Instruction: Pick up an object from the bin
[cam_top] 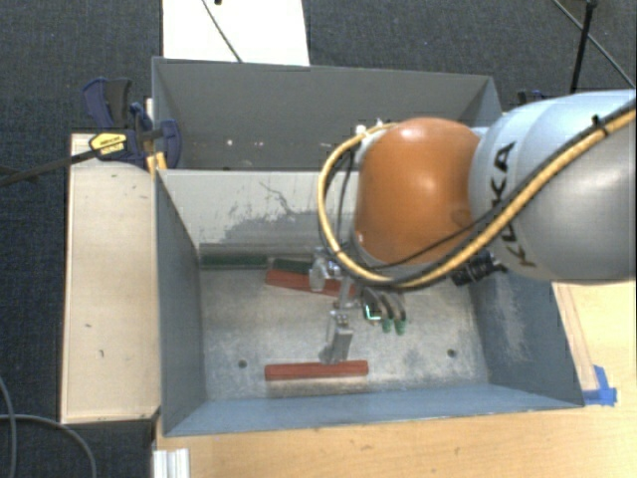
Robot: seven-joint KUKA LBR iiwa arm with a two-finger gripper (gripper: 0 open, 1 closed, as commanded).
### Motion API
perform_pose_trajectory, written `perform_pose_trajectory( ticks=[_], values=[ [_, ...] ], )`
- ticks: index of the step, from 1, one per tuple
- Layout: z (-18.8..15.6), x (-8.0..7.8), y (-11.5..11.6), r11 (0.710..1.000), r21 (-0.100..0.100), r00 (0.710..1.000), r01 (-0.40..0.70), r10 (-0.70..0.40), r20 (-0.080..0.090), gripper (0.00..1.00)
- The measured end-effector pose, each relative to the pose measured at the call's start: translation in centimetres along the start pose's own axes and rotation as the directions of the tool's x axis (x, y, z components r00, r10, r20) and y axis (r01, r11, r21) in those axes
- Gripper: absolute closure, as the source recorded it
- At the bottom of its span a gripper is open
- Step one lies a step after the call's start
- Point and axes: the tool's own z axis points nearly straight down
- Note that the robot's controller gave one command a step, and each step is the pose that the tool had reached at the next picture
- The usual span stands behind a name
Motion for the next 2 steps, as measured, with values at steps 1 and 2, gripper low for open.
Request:
perform_pose_trajectory(
  ticks=[1,2],
  values=[
    [14.7,1.1,-2.4,0.998,-0.001,0.998,0.067,-0.067,0.009,0.00],
    [11.3,1.3,-2.3,0.999,-0.002,0.999,0.036,-0.036,0.011,0.00]
  ],
)
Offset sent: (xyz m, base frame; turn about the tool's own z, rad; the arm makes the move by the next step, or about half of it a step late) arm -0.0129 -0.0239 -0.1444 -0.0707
